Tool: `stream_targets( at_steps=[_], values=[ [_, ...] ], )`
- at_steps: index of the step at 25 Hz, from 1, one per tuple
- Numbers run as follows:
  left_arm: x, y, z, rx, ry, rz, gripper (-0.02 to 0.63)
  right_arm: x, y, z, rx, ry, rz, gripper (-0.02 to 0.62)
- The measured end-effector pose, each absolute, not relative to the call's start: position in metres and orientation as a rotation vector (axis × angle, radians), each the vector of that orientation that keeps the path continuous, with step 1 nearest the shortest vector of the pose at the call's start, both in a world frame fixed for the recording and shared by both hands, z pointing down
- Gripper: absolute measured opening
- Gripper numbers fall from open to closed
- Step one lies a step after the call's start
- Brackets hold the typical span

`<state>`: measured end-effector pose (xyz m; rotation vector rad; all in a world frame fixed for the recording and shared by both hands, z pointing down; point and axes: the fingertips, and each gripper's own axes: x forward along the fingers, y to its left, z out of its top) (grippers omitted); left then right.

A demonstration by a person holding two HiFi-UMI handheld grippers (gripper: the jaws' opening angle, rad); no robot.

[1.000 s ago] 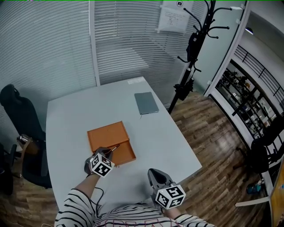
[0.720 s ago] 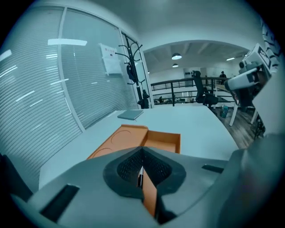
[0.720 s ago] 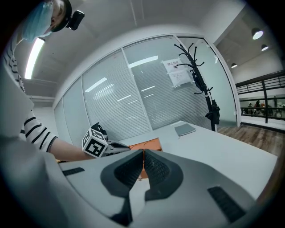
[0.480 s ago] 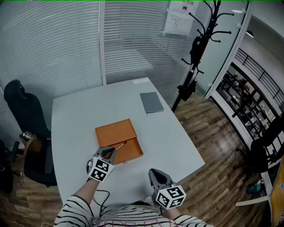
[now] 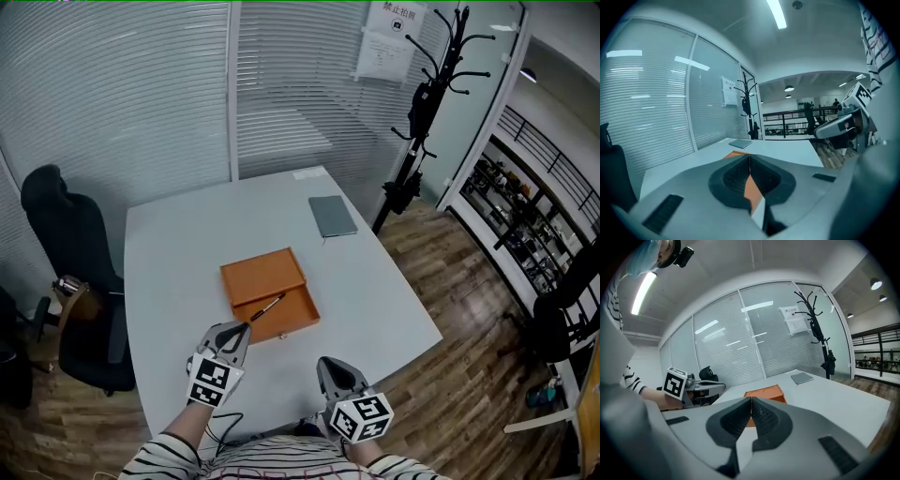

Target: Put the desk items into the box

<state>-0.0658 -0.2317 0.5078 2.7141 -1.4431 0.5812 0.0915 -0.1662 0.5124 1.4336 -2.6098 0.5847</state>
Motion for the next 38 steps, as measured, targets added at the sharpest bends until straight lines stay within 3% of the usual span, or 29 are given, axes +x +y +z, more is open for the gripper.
stream_targets(
  at_steps=[22,38],
  values=[
    [-0.131,-0.093,0.499,2.682,-1.387,0.406,0.023,0.035,-0.090,0.513,1.467,-2.606,0.568,0.025],
    [-0.150,-0.073,0.506,2.623,-1.440,0.320,0.021,0.022,-0.076,0.519,1.463,-2.576,0.553,0.025]
  ],
)
